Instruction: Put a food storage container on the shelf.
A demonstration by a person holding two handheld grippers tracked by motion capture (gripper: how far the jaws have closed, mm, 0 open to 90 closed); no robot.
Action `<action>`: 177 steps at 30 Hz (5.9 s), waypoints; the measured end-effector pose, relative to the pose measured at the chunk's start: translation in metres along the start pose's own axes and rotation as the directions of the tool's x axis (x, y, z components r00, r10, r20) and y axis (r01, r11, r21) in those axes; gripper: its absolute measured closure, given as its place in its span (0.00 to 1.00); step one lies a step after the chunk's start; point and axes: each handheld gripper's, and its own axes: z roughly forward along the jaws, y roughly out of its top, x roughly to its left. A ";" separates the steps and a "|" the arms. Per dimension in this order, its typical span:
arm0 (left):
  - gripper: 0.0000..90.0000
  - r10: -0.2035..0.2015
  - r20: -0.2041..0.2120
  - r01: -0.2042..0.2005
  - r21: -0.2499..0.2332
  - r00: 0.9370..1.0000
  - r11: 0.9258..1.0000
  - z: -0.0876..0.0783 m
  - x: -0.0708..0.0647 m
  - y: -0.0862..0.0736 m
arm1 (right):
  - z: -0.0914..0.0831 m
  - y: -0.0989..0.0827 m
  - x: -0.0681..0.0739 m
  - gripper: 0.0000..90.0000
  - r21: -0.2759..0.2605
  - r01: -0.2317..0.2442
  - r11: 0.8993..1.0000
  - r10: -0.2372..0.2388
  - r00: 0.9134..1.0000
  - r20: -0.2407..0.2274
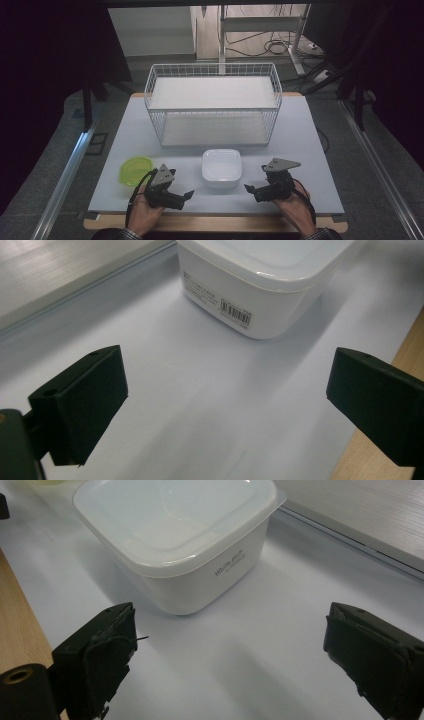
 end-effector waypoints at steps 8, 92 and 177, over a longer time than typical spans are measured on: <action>0.04 0.032 -0.013 -0.032 0.012 0.999 0.999 0.001 -0.004 0.004 | 0.002 0.003 0.000 0.06 -0.010 0.004 1.000 -0.004 1.000 0.002; 0.86 -0.248 0.075 0.245 0.050 0.966 0.968 0.024 -0.002 0.053 | 0.009 0.036 0.009 0.88 0.005 -0.287 0.958 0.286 0.954 -0.094; 0.87 -0.200 -0.008 0.192 -0.244 0.980 0.951 -0.046 0.077 0.229 | -0.037 0.230 -0.044 0.87 -0.294 -0.141 0.945 0.139 0.990 -0.028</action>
